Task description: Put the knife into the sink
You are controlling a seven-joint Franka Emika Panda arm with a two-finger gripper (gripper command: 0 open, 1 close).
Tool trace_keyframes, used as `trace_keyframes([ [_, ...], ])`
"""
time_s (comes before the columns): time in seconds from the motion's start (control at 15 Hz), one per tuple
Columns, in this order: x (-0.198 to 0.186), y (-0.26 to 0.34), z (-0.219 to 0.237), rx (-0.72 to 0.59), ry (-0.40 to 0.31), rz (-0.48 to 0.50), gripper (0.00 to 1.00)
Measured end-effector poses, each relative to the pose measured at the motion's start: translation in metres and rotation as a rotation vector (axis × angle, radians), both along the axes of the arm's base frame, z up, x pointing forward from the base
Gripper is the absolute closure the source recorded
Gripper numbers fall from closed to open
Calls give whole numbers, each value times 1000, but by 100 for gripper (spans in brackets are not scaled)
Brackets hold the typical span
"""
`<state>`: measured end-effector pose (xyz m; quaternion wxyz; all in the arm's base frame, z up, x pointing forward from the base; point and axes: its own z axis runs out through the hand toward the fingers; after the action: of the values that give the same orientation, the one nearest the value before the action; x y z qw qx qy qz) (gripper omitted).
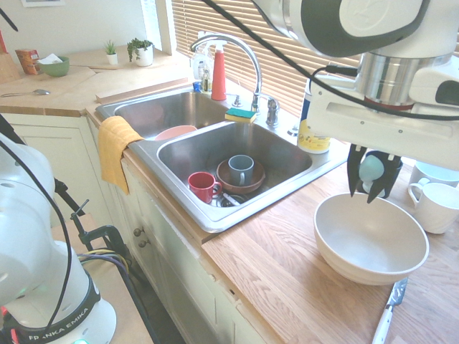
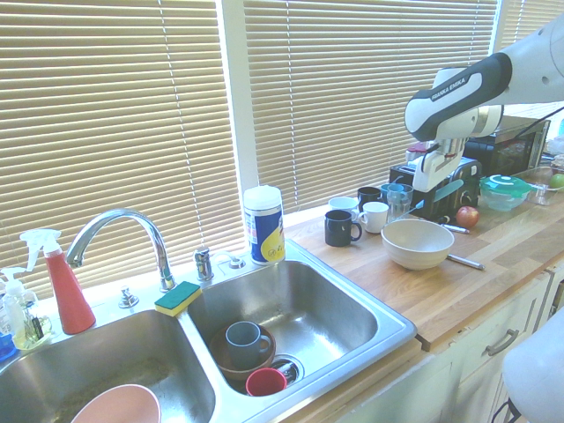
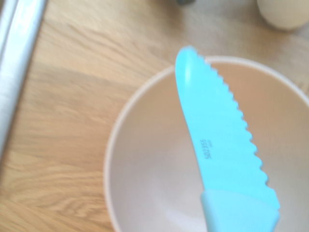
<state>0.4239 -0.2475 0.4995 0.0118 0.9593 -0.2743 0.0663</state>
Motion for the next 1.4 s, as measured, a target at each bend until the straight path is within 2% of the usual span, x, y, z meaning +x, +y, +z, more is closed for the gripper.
trace_keyframes([
  [0.4,0,56,46,-1,-62,-19,100],
  [0.6,10,121,45,62,-89,-96,100],
  [0.8,22,212,7,78,-131,-199,100],
  [1.0,17,291,-33,79,-157,-247,100],
  [1.4,19,378,-122,66,-133,-291,100],
])
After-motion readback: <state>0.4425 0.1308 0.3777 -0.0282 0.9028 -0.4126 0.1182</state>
